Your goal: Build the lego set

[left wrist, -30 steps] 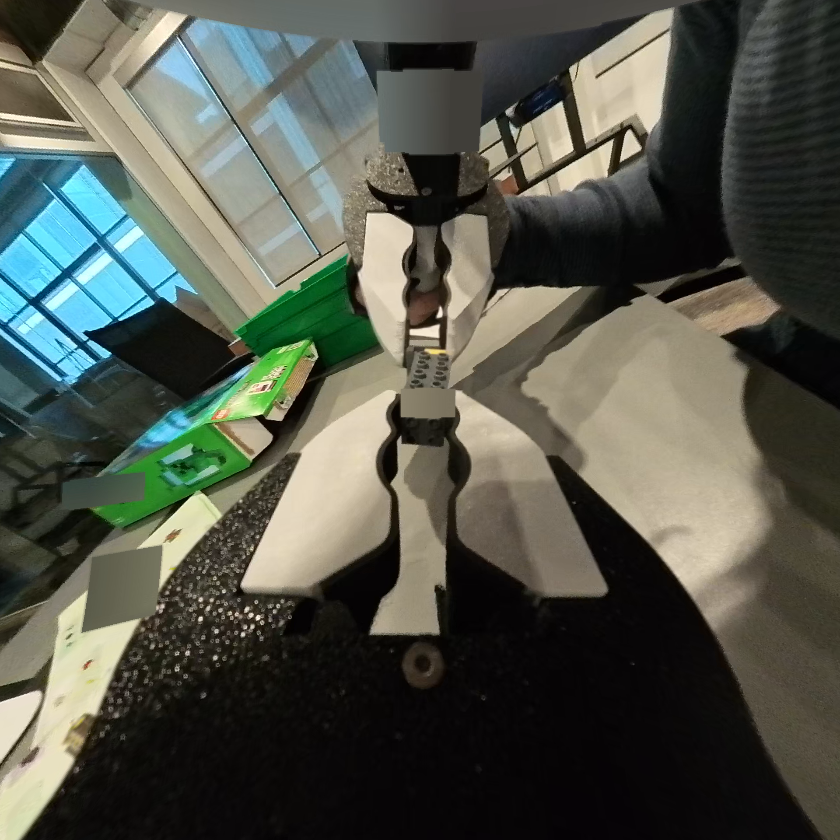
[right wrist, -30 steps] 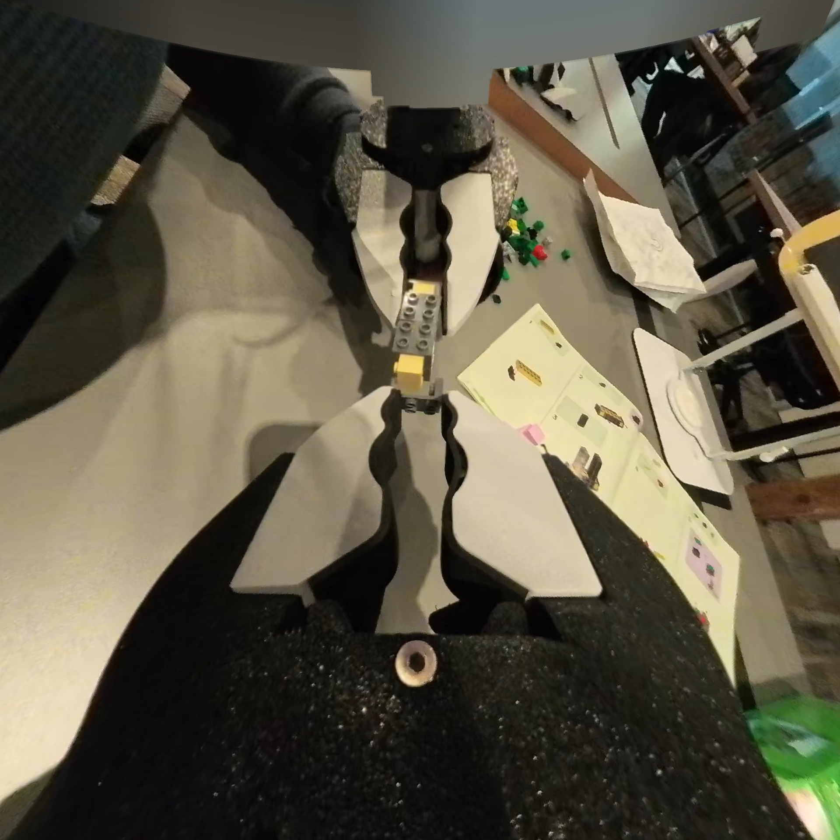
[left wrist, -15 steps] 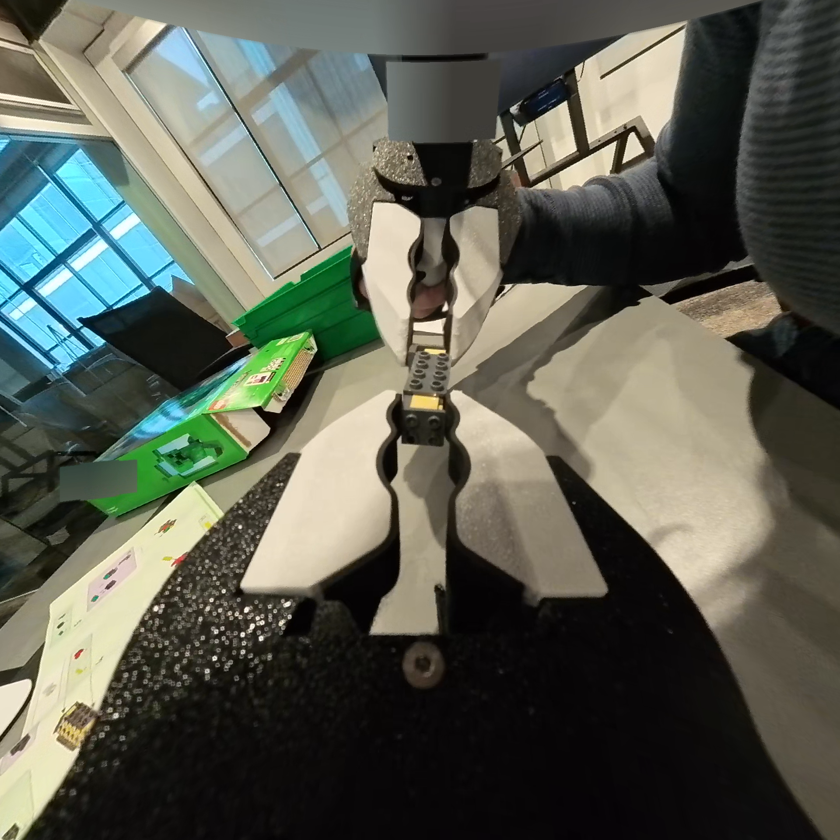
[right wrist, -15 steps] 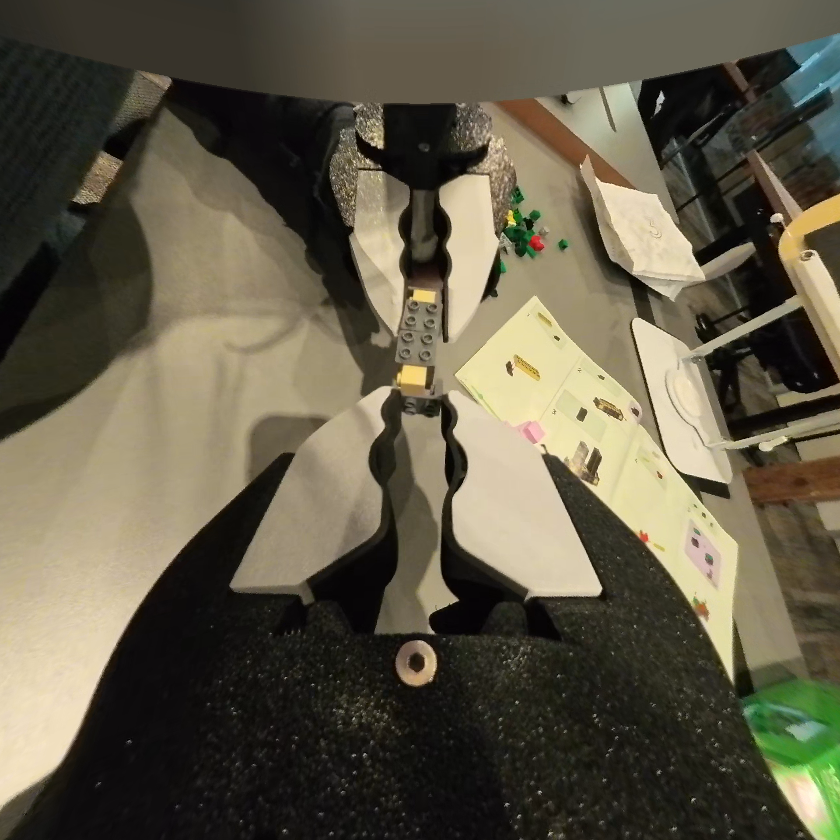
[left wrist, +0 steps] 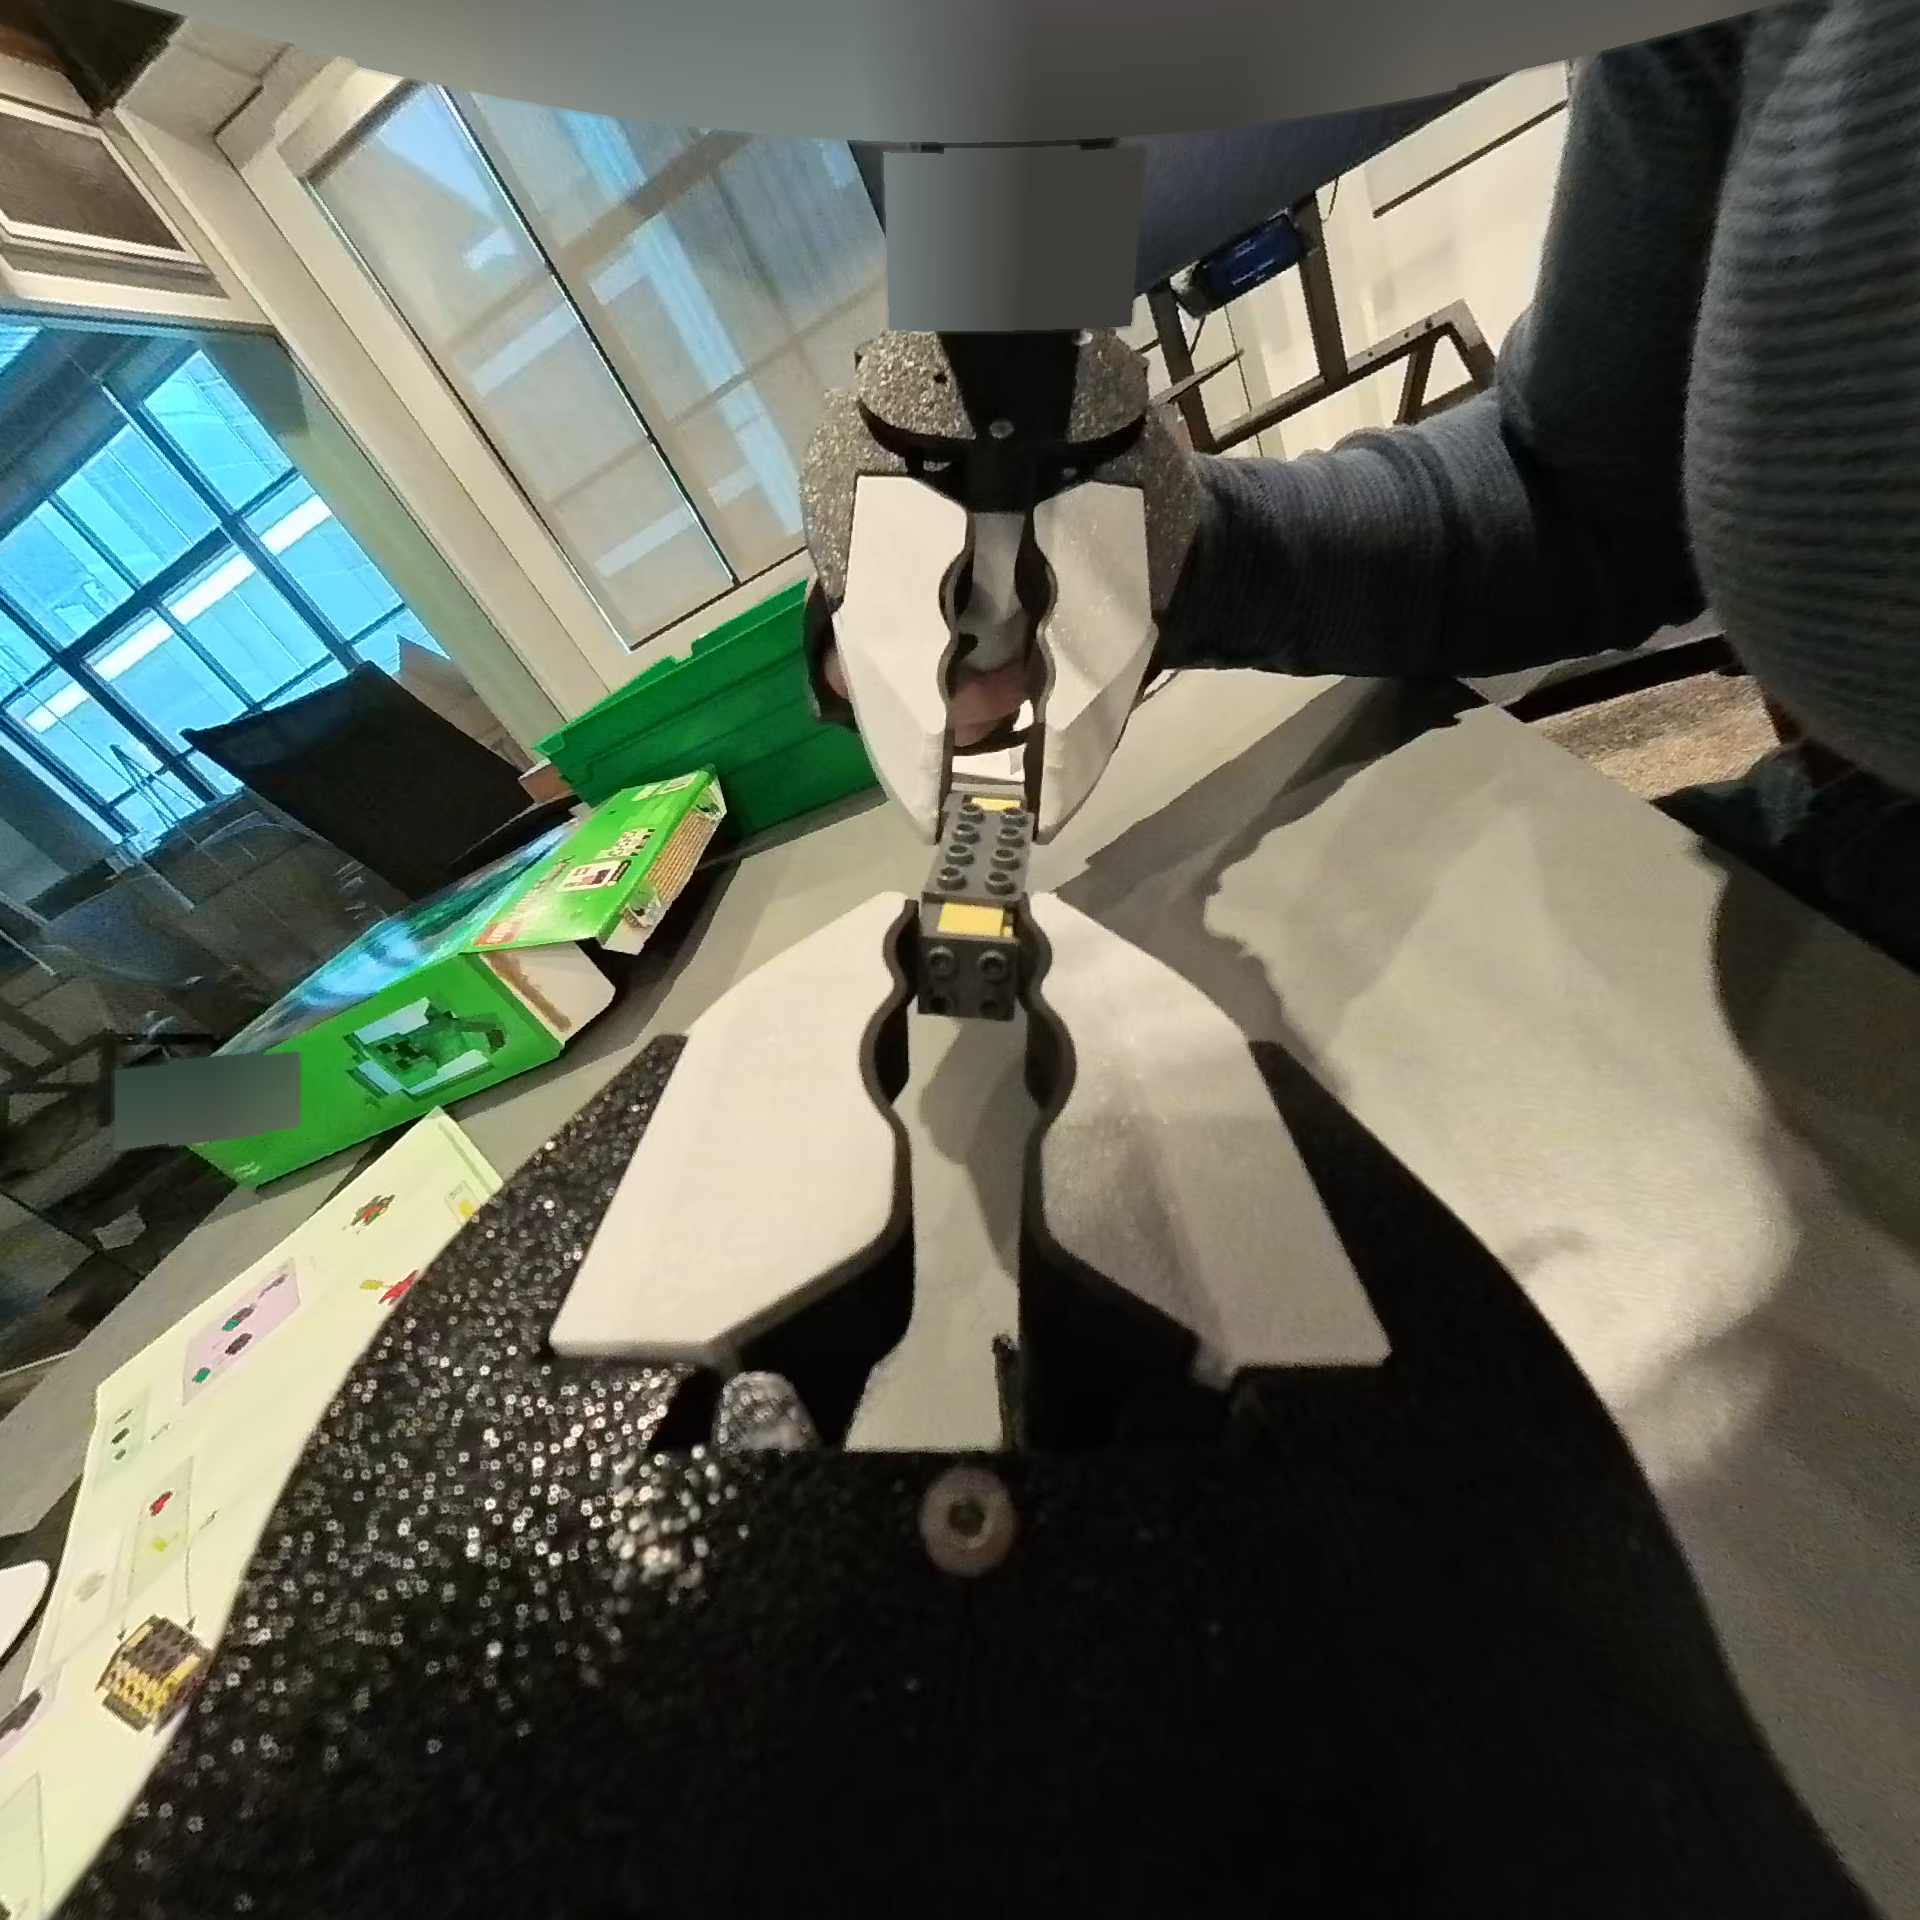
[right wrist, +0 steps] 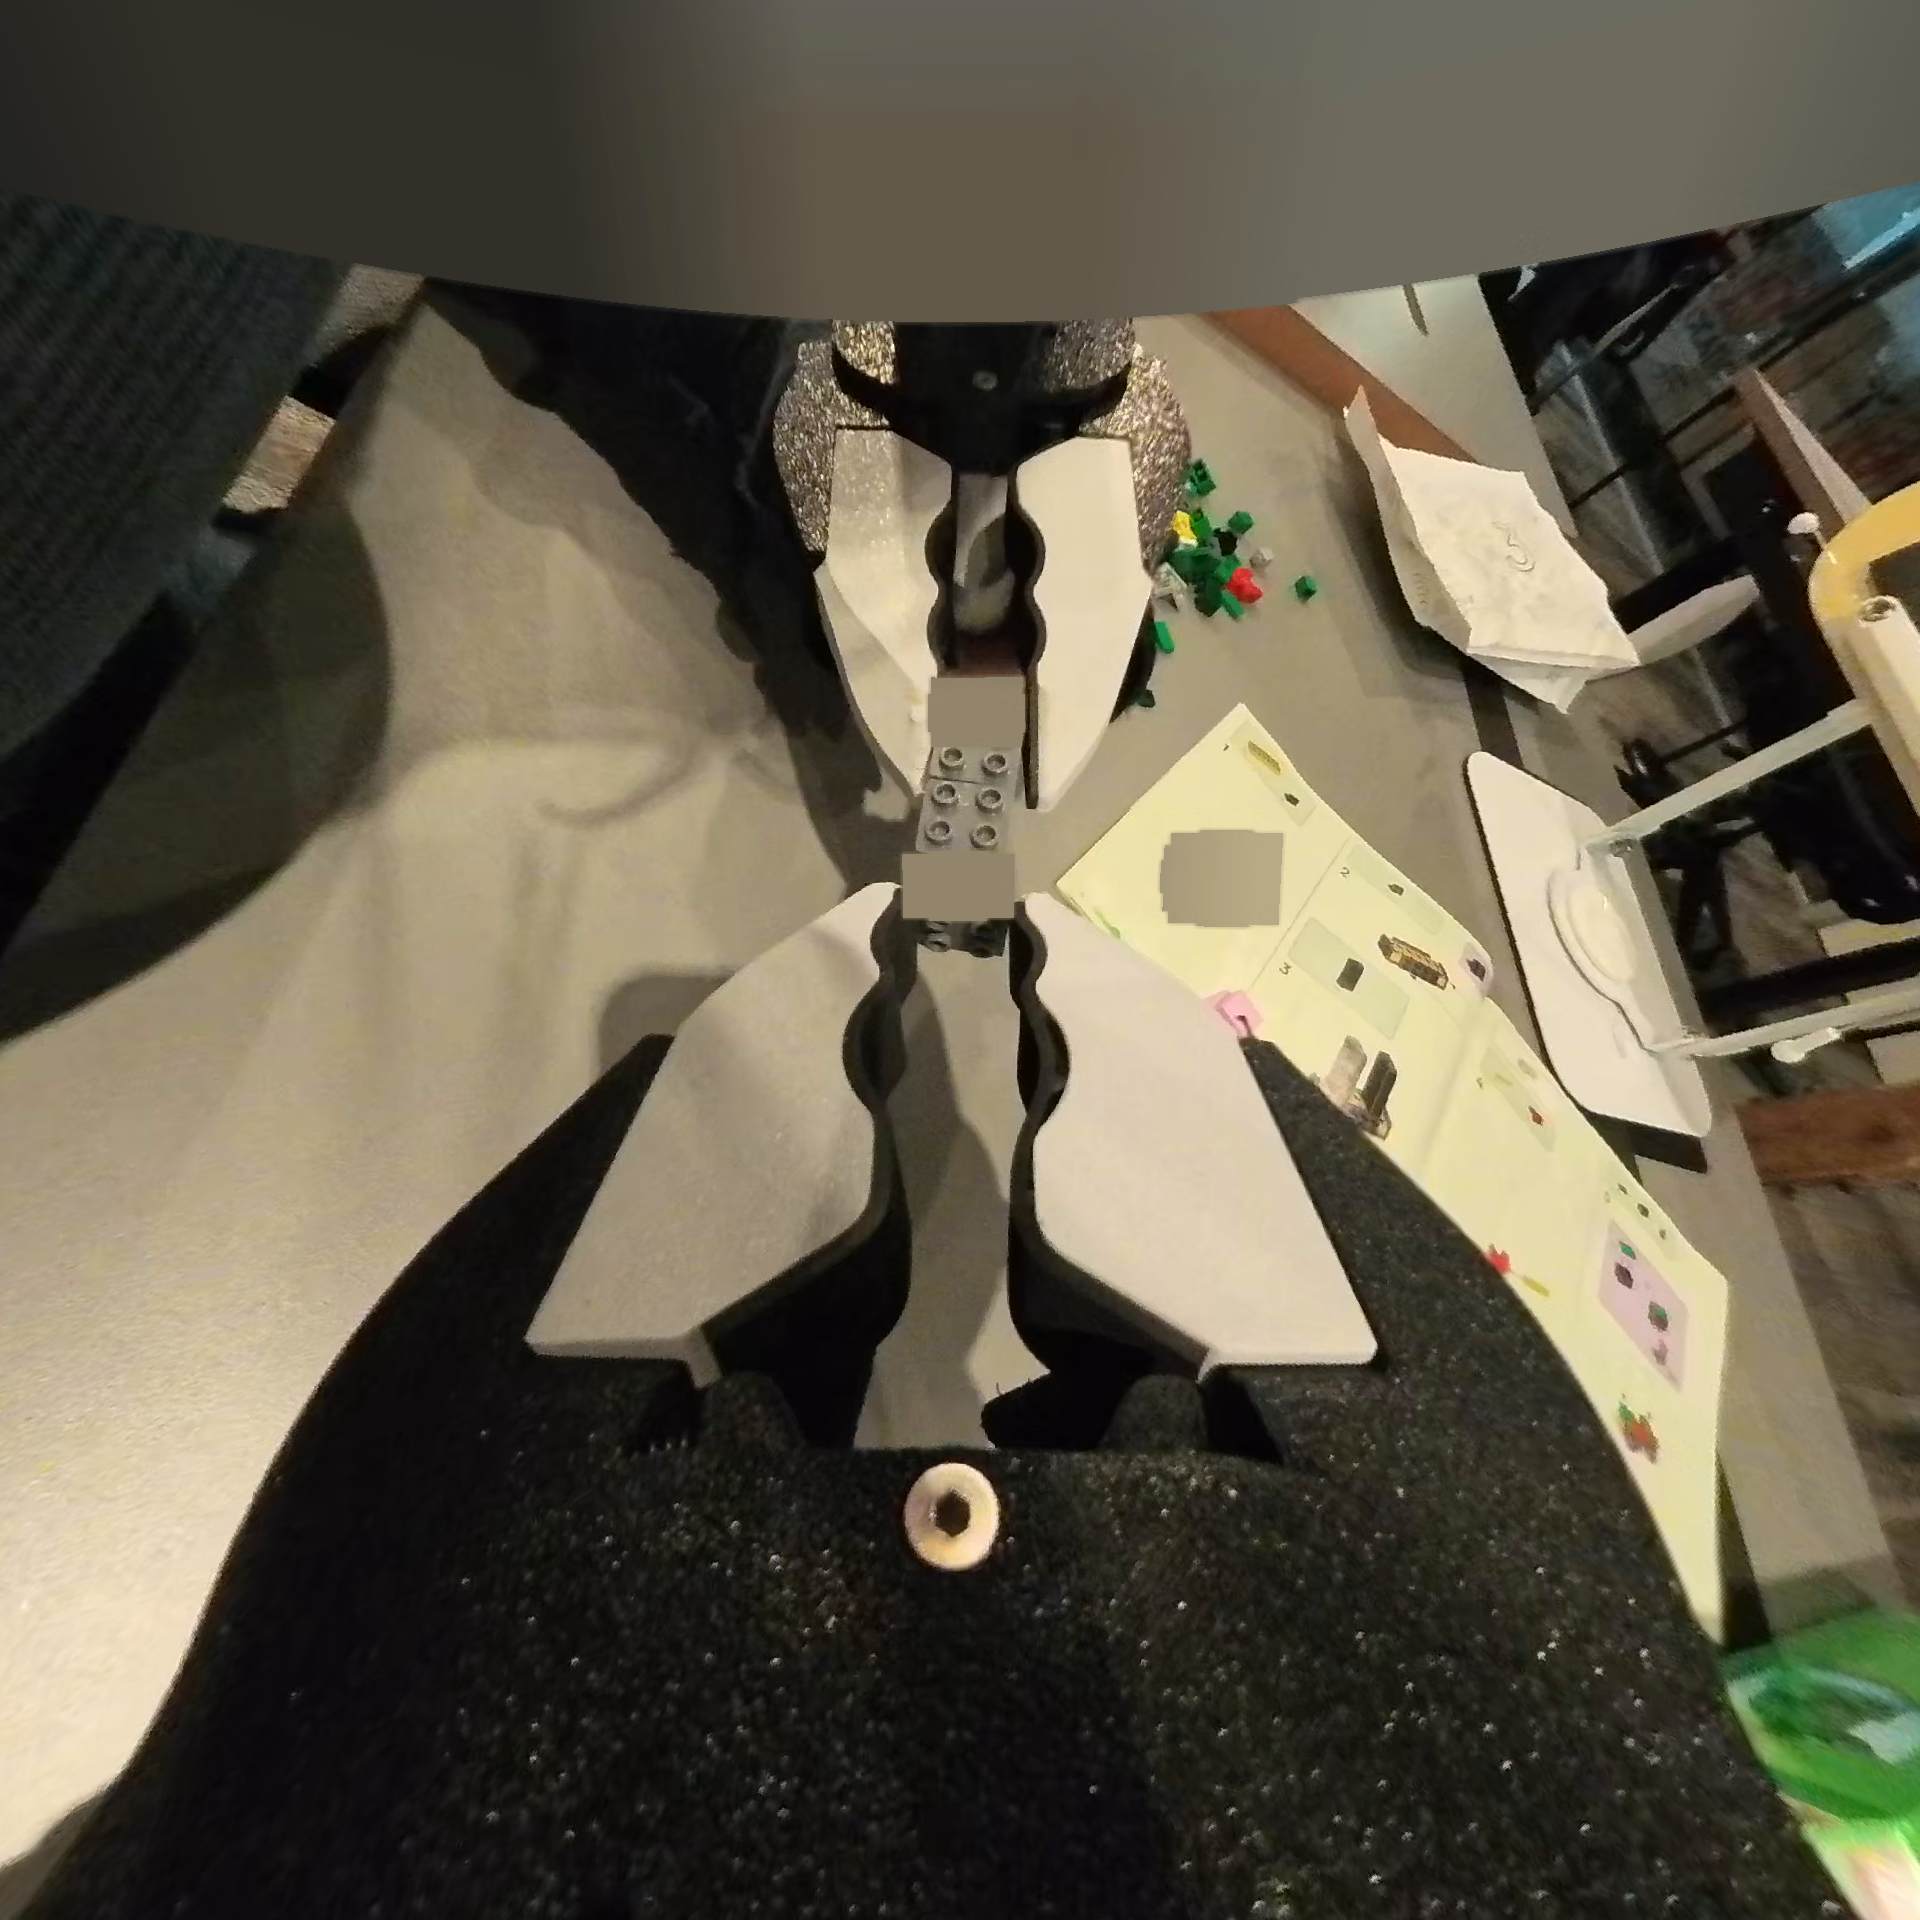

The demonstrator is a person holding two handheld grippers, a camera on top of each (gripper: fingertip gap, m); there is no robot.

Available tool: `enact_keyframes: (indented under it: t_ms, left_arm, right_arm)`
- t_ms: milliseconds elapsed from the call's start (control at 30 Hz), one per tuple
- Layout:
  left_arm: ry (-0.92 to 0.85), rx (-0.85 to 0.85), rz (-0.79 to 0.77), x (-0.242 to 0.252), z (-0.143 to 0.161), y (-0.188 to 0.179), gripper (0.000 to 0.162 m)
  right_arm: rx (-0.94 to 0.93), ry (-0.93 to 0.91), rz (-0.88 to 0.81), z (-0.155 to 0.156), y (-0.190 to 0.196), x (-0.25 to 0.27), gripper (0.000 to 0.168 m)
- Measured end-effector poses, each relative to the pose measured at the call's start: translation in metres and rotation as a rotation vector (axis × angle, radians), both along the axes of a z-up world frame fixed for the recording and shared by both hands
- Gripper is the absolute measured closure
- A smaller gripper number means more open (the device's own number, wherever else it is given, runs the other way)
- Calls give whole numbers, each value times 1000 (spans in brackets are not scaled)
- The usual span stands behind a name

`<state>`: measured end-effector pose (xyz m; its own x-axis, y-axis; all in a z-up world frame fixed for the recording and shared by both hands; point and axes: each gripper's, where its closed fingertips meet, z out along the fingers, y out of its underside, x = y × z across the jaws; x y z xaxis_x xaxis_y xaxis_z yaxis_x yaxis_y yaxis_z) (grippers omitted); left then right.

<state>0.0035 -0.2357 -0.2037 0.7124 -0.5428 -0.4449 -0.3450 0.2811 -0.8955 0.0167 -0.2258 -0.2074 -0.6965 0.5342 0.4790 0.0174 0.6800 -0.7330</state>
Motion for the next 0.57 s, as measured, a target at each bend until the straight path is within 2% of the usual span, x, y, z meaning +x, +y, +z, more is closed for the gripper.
enact_keyframes:
  t_ms: [200,367,567]
  left_arm:
    - [-31,7,6,-2,4,0,145]
    - [-27,1,49,-6,4,4,145]
    - [46,-24,133,-12,-4,11,145]
  right_arm:
    - [-31,-31,10,3,-2,1,145]
    - [-10,-63,-47,2,1,-4,142]
    - [149,-88,-165,-10,13,-12,142]
